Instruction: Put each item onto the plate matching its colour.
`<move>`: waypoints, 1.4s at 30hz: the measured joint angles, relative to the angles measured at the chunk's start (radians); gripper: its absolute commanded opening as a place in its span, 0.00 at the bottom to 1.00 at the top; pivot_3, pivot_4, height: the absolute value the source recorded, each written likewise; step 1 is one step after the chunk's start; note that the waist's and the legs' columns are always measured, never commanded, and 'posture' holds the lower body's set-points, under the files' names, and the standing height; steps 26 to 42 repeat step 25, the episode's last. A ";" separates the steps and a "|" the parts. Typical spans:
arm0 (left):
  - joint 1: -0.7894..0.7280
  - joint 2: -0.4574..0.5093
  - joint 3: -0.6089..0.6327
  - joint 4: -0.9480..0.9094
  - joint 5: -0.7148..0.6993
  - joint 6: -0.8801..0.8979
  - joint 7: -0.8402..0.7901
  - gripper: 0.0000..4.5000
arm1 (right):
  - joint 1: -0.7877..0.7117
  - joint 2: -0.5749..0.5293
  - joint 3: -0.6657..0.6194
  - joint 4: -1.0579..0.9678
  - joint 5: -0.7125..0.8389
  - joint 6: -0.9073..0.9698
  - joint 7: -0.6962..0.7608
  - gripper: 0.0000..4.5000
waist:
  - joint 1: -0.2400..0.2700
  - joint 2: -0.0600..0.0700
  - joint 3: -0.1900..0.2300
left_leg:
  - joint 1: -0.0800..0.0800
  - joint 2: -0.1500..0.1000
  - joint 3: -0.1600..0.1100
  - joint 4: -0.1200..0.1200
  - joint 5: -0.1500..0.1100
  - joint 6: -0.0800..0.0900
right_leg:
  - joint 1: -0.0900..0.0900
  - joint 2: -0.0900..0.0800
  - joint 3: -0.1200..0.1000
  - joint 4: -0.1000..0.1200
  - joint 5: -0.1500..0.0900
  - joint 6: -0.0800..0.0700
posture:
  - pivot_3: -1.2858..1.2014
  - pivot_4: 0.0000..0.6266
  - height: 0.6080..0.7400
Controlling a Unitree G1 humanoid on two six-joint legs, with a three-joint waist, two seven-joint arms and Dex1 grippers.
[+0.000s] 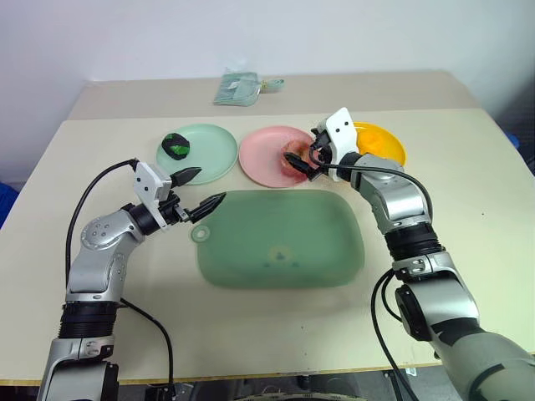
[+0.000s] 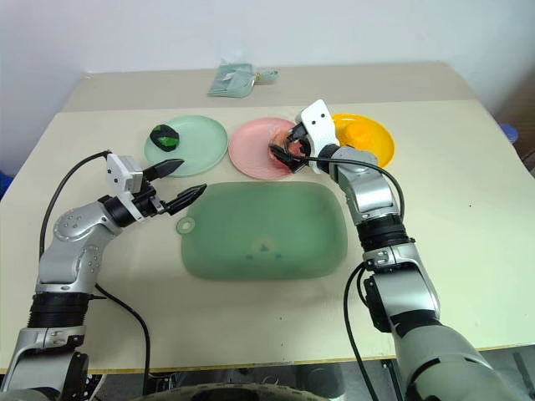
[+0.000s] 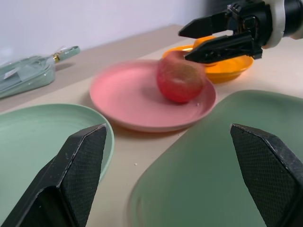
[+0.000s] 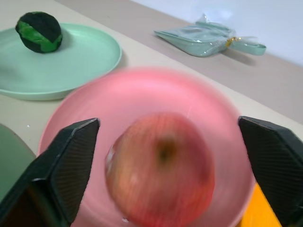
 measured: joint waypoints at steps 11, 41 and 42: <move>0.002 0.058 0.044 -0.014 -0.120 0.005 -0.145 0.95 | 0.155 -0.116 -0.146 -0.360 0.230 0.045 0.180 1.00 | 0.001 0.000 0.000 | 0.000 0.000 0.000 0.000 -0.003 0.004 | 0.001 0.000 0.000 -0.001 0.000 0.000 | 0.52 0.24 0.98; 0.031 0.146 0.126 -0.014 -0.277 0.094 -0.314 0.95 | 0.446 -0.343 -0.154 -0.618 0.331 0.093 0.403 1.00 | 0.003 0.000 0.000 | 0.001 0.001 -0.001 0.002 -0.004 0.006 | 0.003 0.000 0.000 -0.001 0.000 0.000 | 0.52 0.24 0.98; 0.031 0.146 0.126 -0.014 -0.277 0.094 -0.314 0.95 | 0.446 -0.343 -0.154 -0.618 0.331 0.093 0.403 1.00 | 0.003 0.000 0.000 | 0.001 0.001 -0.001 0.002 -0.004 0.006 | 0.003 0.000 0.000 -0.001 0.000 0.000 | 0.52 0.24 0.98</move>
